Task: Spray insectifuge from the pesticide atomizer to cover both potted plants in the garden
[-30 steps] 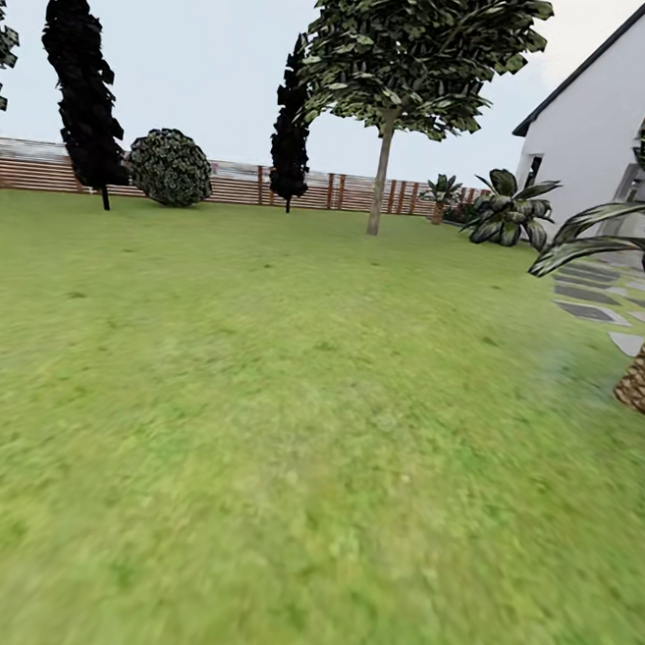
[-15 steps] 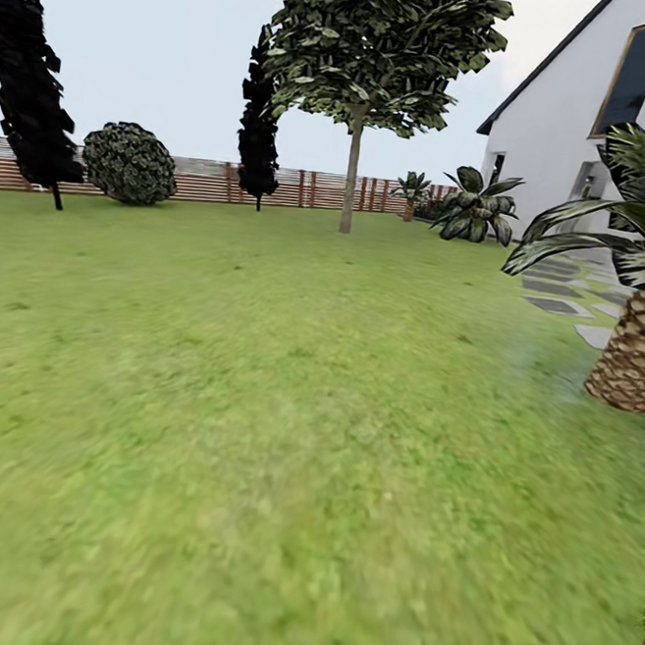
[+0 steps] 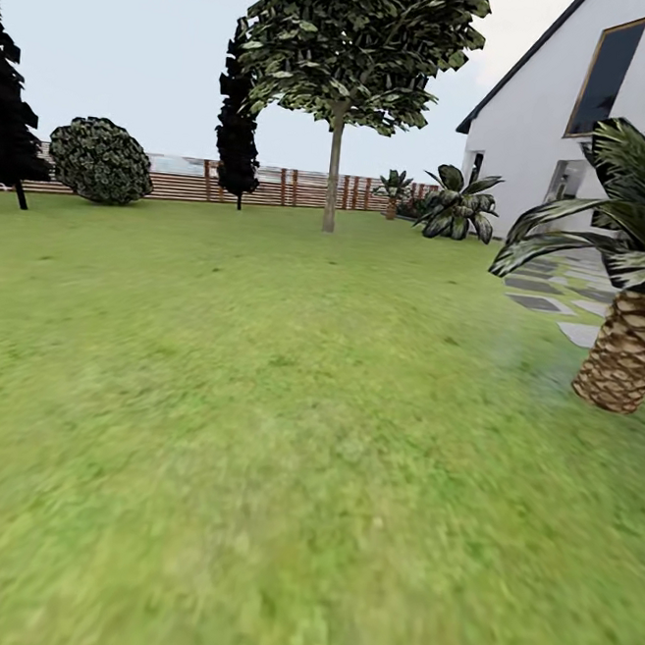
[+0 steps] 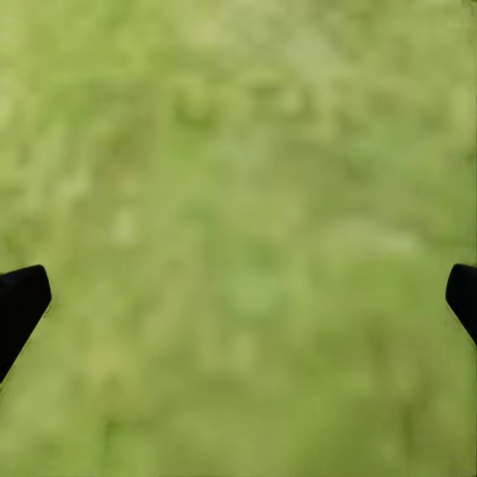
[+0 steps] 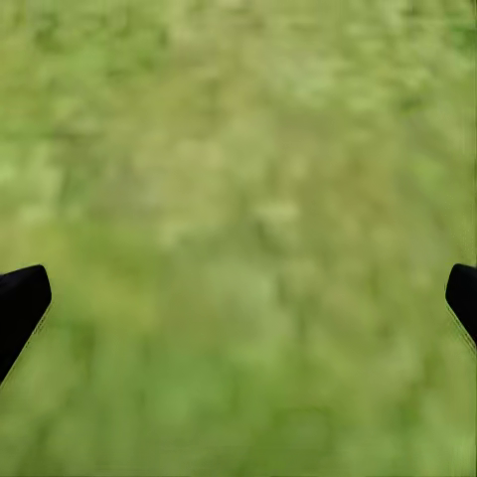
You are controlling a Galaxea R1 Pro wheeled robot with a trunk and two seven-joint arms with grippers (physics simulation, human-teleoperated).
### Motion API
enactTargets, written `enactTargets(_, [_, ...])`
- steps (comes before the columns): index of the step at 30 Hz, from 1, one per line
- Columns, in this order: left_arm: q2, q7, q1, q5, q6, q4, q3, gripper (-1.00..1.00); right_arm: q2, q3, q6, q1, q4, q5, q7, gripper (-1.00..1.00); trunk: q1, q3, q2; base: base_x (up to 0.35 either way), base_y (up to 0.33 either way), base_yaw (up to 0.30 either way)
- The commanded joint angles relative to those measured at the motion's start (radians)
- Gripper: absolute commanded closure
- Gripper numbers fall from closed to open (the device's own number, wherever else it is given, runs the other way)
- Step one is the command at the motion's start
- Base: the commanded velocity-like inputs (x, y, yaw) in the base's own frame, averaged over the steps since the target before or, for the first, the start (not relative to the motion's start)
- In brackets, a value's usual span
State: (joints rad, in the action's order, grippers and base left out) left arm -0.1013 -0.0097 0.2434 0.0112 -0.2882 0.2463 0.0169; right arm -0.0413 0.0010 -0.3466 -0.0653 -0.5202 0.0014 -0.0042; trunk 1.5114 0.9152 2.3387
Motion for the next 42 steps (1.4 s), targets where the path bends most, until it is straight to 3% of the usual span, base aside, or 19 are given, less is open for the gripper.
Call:
enactTargets(1, [0.000,-0.001,0.001,0.001,-0.003,-0.001,0.002,-1.00,0.000,0.000,-0.003,-0.001,0.001,0.000,0.000,-1.00,0.000,0.001,0.000,0.339,0.000,-0.002])
enactTargets(28, [-0.001,-0.001,0.001,0.001,-0.003,-0.002,0.002,-1.00,0.001,0.001,-0.003,0.000,0.002,0.000,0.000,-1.00,0.000,0.001,0.000,0.339,0.000,-0.001])
enactTargets(42, [0.000,-0.001,0.001,0.001,-0.003,-0.001,0.002,-1.00,0.001,0.001,-0.003,-0.001,0.001,0.000,0.000,-1.00,0.000,0.001,0.000,0.339,0.000,-0.159])
